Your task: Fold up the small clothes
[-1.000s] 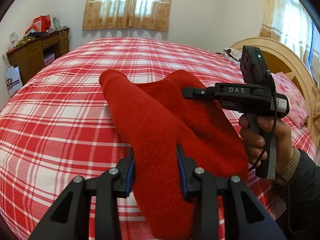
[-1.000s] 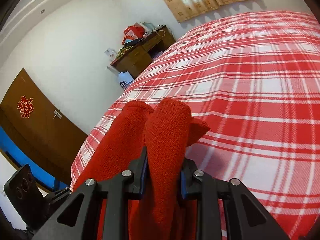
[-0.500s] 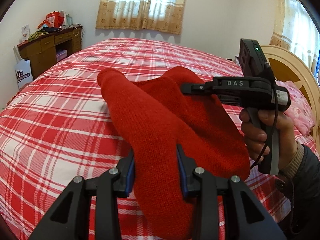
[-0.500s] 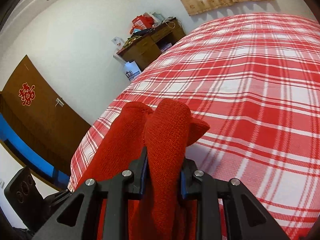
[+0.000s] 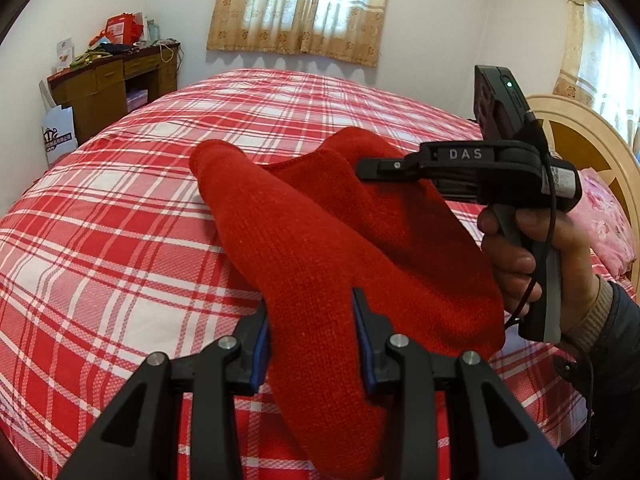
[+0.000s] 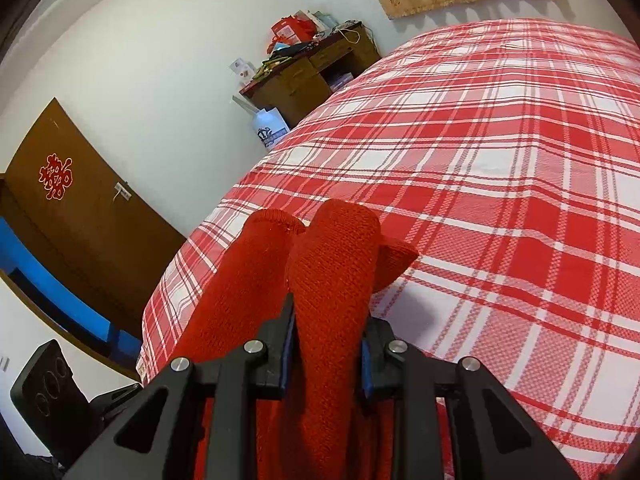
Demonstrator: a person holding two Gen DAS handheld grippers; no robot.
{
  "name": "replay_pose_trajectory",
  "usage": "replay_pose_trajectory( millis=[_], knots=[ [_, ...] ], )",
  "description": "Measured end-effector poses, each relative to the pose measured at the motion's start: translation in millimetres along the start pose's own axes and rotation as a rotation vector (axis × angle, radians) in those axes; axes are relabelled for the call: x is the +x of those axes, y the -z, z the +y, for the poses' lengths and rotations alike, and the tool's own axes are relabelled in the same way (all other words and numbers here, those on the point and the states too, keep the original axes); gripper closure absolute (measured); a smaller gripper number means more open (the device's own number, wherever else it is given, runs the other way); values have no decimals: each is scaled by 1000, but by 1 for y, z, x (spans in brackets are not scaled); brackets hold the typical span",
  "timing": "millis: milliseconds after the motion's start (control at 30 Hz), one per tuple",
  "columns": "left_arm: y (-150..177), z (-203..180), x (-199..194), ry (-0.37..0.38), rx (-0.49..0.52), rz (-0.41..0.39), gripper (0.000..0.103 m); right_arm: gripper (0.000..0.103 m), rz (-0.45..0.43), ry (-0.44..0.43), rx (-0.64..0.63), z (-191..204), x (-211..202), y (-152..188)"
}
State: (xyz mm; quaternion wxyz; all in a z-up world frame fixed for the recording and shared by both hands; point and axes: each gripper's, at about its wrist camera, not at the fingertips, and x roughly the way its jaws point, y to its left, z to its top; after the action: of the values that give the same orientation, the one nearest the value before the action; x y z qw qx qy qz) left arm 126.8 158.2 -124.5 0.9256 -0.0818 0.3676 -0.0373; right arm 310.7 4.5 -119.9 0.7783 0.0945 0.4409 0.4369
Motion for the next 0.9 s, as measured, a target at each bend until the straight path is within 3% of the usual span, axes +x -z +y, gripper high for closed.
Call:
replay_pose_trajectory(
  millis=[533, 900],
  knots=[
    [15, 17, 3, -25, -27, 24, 66, 77, 30, 2, 9, 2, 19, -2],
    [27, 23, 8, -26, -36, 20, 64, 77, 35, 16, 80, -21, 24, 10]
  ],
)
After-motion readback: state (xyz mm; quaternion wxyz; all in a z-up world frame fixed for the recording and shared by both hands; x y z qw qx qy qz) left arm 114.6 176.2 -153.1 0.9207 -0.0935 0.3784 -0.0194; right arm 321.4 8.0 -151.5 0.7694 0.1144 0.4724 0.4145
